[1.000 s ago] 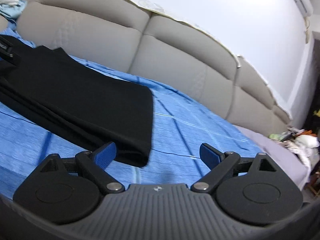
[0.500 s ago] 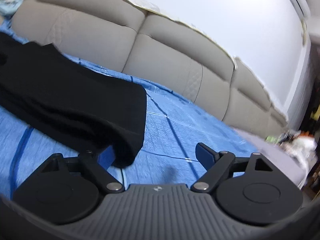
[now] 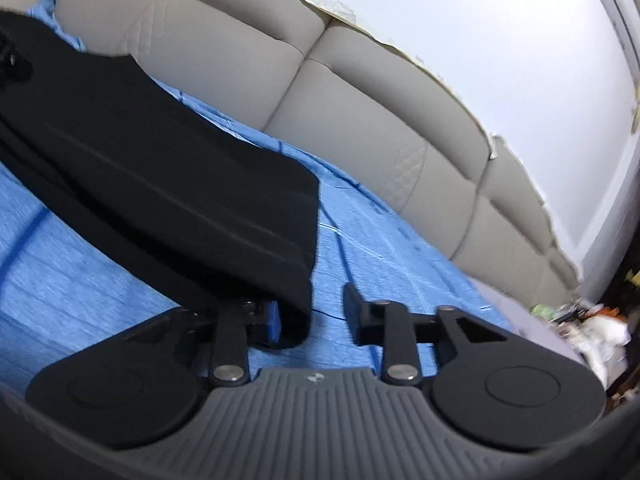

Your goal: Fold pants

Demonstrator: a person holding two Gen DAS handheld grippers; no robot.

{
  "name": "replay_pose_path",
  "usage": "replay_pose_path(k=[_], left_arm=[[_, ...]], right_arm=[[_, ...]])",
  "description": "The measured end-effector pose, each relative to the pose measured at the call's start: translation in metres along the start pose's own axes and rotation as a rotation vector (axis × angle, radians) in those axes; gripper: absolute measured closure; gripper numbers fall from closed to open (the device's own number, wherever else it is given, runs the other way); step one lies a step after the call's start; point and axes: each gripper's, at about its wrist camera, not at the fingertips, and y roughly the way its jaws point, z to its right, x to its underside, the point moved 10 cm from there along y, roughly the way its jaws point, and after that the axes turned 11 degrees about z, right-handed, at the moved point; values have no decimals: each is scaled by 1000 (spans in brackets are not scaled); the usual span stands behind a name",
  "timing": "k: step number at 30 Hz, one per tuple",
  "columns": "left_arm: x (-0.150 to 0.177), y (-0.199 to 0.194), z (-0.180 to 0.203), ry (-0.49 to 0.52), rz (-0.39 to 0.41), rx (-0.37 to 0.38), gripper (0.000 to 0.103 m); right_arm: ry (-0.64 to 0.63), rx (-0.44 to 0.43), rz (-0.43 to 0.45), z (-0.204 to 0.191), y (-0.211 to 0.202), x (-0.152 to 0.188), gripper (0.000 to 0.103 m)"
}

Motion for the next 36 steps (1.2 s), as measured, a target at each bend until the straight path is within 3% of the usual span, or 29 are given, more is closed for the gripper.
replay_pose_path(k=[2,4,6,8,10,14,16,18,19,21,27,28,32,36], left_arm=[[-3,3,-14,-16,-6,-51,39],[-4,5,-31,-40,-27,-127,45],[-8,0,-39,-61,-35,-143,52],[-18,-9,-39,-144,-11,-86,49],[-30,-20,-30,-201,31,-1,48],[-40,-37,13,-128,70,165,49],[-32,-38,31,-105,42,216,55],[-13,-33,42,-71,-30,229,74],[-4,-30,45,-60,-66,228,78],[9,-29,42,-48,-96,208,81],[14,-39,28,-28,-78,176,87],[14,-41,25,-24,-77,170,87],[14,-45,14,-20,-63,142,87],[11,-46,5,-74,-74,158,87]], right_arm=[[1,3,0,-1,-1,-2,43],[-6,0,0,-4,-2,-4,41],[-7,-8,1,-4,-5,-6,33],[29,-44,15,-3,-12,-12,18],[99,-104,44,-3,-23,-21,15],[194,-178,95,-5,-35,-48,15],[259,-188,115,-3,-30,-61,15],[320,-184,111,0,-12,-71,15],[335,-184,107,1,-1,-74,15],[336,-209,46,-7,34,-79,22],[377,-325,-170,-64,139,-95,67],[372,-333,-158,-75,148,-105,72],[348,-504,-149,-131,161,-146,74],[269,-599,-55,-176,148,-174,69]])
